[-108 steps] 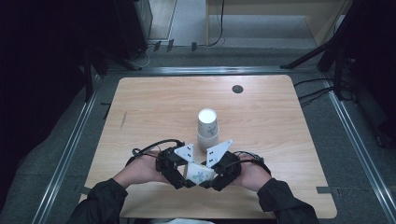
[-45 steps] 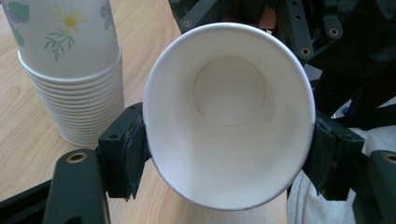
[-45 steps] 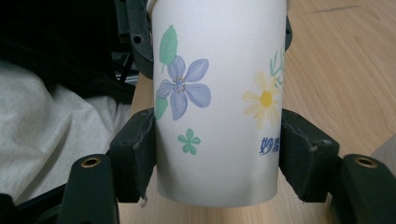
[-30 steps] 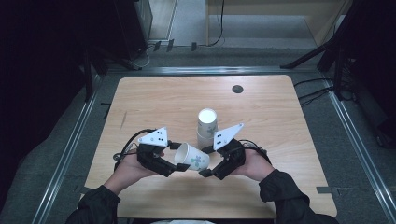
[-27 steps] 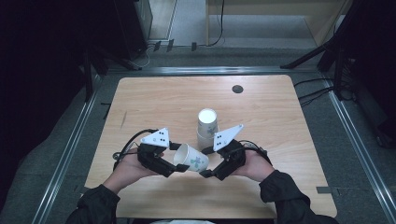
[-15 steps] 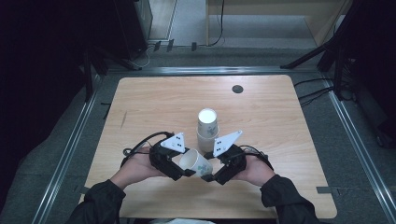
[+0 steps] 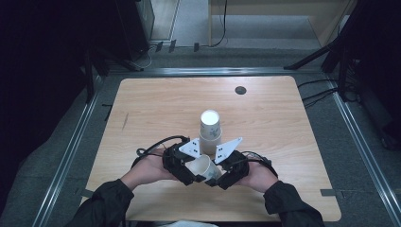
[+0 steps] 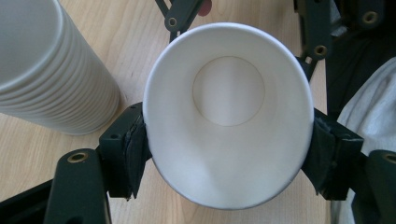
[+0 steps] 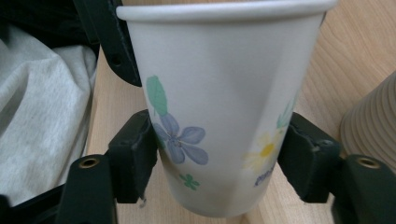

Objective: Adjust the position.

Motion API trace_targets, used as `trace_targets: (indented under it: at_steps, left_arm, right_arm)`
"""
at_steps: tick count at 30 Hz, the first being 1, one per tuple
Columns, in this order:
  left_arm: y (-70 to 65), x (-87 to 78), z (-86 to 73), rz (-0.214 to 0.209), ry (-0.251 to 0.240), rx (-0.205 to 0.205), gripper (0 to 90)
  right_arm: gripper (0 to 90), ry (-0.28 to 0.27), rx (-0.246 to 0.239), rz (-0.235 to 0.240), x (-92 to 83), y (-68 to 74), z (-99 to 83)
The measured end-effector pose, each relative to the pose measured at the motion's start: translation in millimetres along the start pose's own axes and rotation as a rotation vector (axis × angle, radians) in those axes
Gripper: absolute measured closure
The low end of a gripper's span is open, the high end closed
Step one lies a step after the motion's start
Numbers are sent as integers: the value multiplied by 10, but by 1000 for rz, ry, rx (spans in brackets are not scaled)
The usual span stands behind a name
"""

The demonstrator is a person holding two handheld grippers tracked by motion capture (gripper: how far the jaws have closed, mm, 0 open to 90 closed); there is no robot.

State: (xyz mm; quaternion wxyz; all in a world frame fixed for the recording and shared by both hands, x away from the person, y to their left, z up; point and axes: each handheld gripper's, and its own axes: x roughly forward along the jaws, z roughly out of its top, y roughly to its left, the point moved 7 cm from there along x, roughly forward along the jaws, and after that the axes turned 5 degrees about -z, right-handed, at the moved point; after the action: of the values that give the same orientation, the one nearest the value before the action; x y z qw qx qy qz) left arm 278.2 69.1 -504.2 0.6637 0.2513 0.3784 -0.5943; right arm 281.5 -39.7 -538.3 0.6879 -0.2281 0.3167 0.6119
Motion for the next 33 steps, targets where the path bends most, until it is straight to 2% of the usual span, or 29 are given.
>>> trace_targets:
  at_steps: [6, 11, 13, 16, 22, 25, 33]
  left_arm:
    - [14, -18, -8, -6, -29, 10, 235]
    - [60, -37, -18, -42, -69, -46, 193]
    - [66, -60, -13, -45, -85, -52, 178]
    - [67, -106, -2, -40, -124, -56, 166]
    - [59, -202, 24, -15, -210, -62, 164]
    - [55, -240, 38, -27, -261, -89, 165]
    - [41, -264, 79, -51, -351, -124, 166]
  right_arm:
    - [341, -7, -12, -3, -28, 2, 14]
    - [338, -23, -8, -17, -71, -28, 23]
    - [336, -42, 1, -16, -109, -36, 39]
    - [336, -80, 2, -14, -159, -53, 61]
    - [335, -111, 11, -13, -222, -71, 82]
    - [335, -132, 25, -4, -239, -64, 106]
    - [335, -171, 44, 14, -270, -53, 158]
